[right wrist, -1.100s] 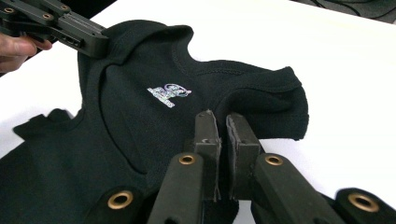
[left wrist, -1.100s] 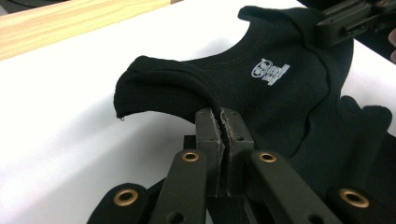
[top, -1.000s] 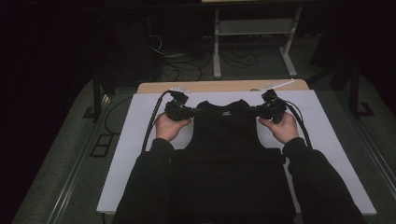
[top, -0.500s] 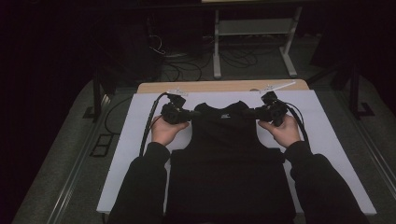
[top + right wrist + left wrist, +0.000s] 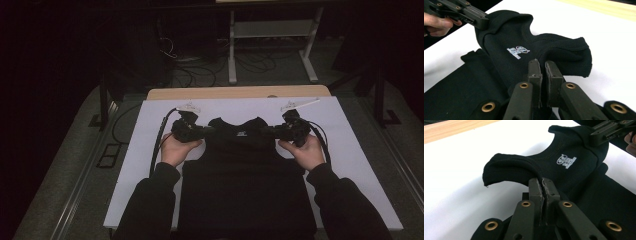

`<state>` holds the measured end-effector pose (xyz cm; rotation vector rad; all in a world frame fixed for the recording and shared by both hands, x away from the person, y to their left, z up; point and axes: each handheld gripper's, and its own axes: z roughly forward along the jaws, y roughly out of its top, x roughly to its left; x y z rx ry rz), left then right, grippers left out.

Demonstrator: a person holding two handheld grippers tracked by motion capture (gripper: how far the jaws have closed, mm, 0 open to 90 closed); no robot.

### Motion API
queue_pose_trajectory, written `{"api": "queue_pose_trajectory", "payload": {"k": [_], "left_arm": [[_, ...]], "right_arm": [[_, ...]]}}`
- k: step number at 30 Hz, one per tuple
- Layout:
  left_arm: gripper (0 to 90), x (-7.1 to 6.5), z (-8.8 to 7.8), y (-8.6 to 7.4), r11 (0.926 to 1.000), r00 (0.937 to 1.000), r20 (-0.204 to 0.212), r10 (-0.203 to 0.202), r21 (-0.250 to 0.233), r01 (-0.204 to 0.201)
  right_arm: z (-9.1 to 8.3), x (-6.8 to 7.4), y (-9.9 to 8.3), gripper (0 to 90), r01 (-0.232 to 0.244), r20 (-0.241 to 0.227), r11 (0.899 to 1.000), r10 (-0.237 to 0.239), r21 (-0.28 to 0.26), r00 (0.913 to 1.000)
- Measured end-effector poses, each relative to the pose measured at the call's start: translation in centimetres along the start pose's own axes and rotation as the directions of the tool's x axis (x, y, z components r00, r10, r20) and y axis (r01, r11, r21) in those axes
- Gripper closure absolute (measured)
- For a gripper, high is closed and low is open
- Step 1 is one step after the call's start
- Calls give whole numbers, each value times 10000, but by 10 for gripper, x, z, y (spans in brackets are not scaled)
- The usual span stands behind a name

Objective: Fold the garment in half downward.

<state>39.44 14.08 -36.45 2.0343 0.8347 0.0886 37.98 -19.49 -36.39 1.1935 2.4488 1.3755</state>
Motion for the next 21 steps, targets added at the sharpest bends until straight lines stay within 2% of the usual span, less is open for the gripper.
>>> {"api": "queue_pose_trajectory", "payload": {"k": [4,8,16,21], "left_arm": [[862,-2,0,-7,10000,9996,274,-52,3,52],[863,0,1,-15,9995,9981,543,-292,-54,295],[862,-4,0,-27,9994,9973,659,-310,-138,320],[861,-5,0,-37,9991,9956,827,-432,37,431]], "right_arm": [[0,2,-9,835,-16,-149,10000,17,44,9999],[1,2,-19,835,-103,-290,9999,105,87,9995],[3,4,-30,835,-97,-372,9998,103,163,9993],[1,9,-36,834,-2,-428,9994,17,354,9991]]}}
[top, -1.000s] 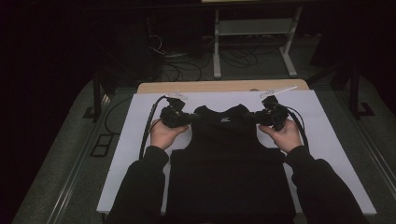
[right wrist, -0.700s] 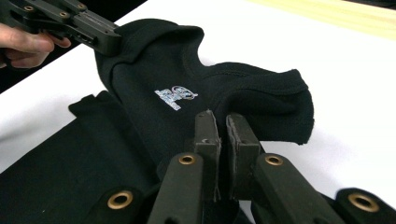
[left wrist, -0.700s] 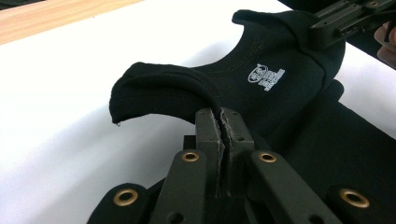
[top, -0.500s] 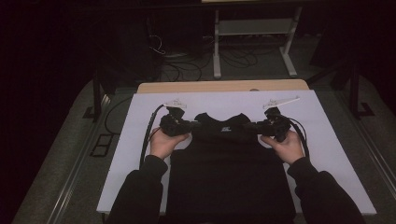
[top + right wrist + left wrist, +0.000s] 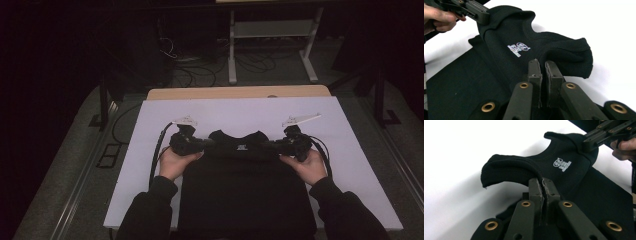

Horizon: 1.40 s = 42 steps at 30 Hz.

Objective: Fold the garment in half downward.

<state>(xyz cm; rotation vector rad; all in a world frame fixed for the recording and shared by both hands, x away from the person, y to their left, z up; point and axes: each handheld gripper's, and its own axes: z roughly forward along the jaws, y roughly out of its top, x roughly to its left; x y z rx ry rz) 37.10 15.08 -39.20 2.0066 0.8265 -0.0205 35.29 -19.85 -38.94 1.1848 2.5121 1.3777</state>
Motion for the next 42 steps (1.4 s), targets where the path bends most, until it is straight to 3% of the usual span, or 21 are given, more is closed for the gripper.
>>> {"api": "queue_pose_trajectory", "payload": {"k": [21,33,41,42], "left_arm": [[859,-14,-7,-22,9996,9996,153,225,-175,-222],[857,-28,-13,-28,9990,9981,423,449,-80,-446],[856,-35,-13,-35,9967,9955,514,790,158,-799],[856,-36,-13,-37,9975,9961,567,682,151,-691]], "right_arm": [[-6,16,-15,834,261,-305,9996,-258,95,9992],[-12,25,-24,832,460,-436,9987,-451,212,9980],[-15,33,-29,831,626,-612,9977,-608,274,9963],[-15,34,-30,830,635,-658,9976,-614,293,9959]]}}
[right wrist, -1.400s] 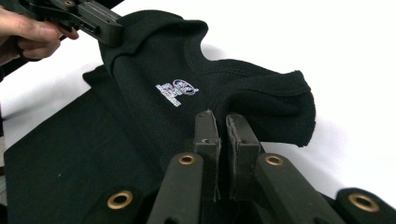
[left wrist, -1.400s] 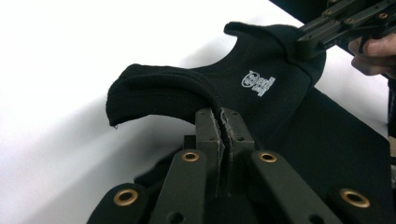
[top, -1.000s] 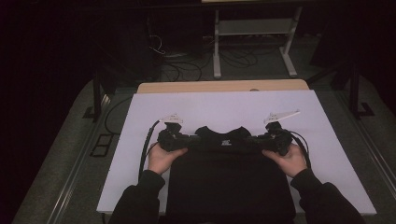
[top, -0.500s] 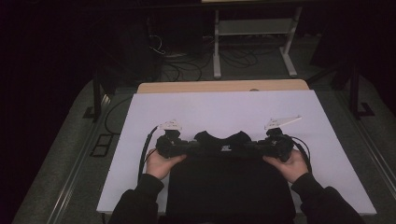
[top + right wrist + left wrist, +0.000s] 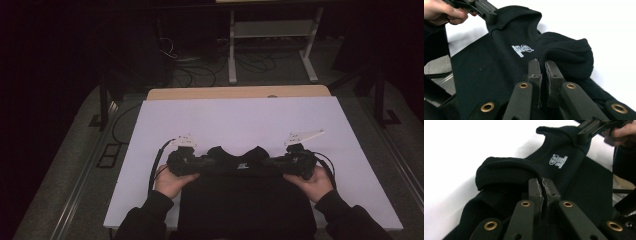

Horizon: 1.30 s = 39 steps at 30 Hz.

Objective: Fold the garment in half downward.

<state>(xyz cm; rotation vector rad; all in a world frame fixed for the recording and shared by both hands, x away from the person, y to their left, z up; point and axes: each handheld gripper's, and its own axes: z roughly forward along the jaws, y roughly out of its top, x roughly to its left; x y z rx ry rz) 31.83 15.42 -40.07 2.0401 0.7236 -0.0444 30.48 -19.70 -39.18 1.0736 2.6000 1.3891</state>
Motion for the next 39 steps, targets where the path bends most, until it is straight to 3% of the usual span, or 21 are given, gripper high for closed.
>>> {"api": "queue_pose_trajectory", "payload": {"k": [13,28,39], "left_arm": [[855,-17,2,-13,9993,9996,239,128,334,-136],[854,-32,-2,-30,9965,9990,385,236,793,-266],[855,-41,-1,-40,9935,9994,324,84,1128,-120]], "right_arm": [[2,11,-20,828,173,-177,9975,-161,683,9997],[2,24,-33,828,340,-292,9944,-312,999,9991],[6,32,-44,827,358,-433,9898,-301,1377,9986]]}}
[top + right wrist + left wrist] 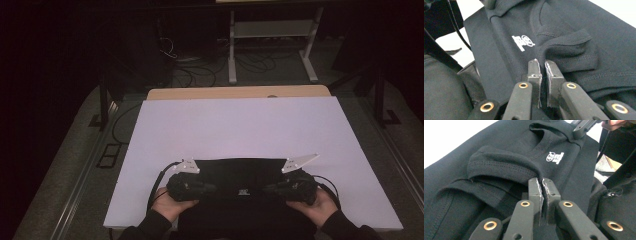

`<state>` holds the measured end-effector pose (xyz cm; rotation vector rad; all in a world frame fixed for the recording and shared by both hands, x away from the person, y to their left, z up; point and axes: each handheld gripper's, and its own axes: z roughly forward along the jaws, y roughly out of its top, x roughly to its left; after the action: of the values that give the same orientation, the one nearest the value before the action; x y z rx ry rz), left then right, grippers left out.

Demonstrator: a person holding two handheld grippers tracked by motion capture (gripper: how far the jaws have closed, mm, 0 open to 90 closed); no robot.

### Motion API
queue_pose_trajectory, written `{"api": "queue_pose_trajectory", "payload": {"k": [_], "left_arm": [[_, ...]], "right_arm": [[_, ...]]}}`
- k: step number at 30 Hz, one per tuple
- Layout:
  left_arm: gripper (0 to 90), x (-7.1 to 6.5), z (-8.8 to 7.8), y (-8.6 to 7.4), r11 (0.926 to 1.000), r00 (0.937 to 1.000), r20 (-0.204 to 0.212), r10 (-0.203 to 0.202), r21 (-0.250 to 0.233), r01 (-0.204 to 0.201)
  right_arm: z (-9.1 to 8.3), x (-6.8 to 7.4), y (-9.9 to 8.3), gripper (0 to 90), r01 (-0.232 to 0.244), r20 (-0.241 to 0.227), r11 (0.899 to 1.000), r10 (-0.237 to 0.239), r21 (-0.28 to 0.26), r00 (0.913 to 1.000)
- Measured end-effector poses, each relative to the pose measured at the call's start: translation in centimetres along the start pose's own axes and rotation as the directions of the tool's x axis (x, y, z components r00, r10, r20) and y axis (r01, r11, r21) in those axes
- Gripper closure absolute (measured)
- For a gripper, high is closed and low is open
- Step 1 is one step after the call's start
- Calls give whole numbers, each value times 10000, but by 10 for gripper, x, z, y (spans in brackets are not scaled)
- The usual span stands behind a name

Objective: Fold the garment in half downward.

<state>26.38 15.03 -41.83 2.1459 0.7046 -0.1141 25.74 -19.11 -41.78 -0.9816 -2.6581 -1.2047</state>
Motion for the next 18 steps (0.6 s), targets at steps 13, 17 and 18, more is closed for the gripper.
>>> {"api": "queue_pose_trajectory", "payload": {"k": [13,17,18], "left_arm": [[851,-11,1,-11,9976,9992,111,-395,572,388],[845,-13,0,-13,9975,9991,90,-420,570,414],[839,-13,0,-14,9978,9992,80,-391,548,386]], "right_arm": [[4,9,-8,820,-17,-229,9988,28,495,9997],[2,12,-10,802,-149,-277,9988,162,462,9995],[1,12,-10,789,-221,-258,9988,233,448,9994]]}}
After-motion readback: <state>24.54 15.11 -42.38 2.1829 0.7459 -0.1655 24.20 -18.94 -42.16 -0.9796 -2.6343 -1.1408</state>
